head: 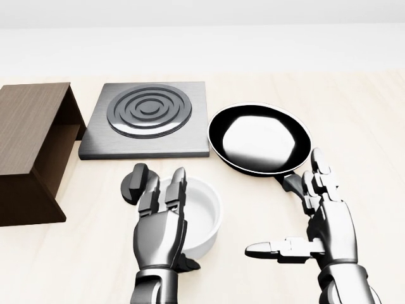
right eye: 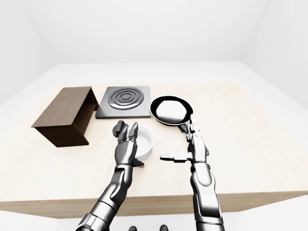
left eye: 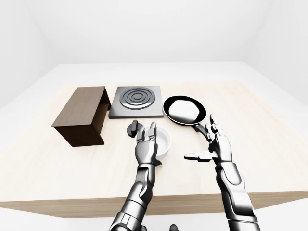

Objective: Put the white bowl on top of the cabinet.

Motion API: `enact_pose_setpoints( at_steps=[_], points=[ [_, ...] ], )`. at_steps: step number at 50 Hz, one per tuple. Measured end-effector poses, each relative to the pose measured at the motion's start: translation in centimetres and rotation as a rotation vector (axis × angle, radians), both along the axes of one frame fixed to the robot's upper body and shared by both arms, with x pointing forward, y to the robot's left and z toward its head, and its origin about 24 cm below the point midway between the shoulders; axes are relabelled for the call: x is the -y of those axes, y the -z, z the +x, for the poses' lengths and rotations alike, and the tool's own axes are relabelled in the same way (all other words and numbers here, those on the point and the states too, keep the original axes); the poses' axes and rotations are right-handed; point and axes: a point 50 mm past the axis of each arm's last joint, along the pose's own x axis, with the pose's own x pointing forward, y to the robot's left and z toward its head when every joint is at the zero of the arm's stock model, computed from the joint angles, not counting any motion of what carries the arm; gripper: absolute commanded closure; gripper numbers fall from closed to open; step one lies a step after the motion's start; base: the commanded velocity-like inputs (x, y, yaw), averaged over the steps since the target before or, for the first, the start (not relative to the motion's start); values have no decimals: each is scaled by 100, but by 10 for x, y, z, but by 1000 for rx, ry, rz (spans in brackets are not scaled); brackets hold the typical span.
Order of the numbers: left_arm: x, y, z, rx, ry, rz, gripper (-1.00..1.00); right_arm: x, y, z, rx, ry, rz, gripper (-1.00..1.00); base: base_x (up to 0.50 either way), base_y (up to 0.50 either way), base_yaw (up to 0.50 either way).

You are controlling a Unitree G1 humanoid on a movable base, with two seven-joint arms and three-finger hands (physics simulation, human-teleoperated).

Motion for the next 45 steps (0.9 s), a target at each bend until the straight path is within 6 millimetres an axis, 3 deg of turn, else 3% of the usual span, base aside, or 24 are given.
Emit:
enact_pose_setpoints(
  at_steps=[1, 45],
  points=[
    [0, 0, 1, -1, -1, 0, 100, 0, 0, 0, 0, 0, 0, -100, 0, 0, 0],
    [0, -1, 9, -6, 8, 21, 100, 0, 0, 2, 0, -1, 3, -100, 0, 0, 0]
  ],
)
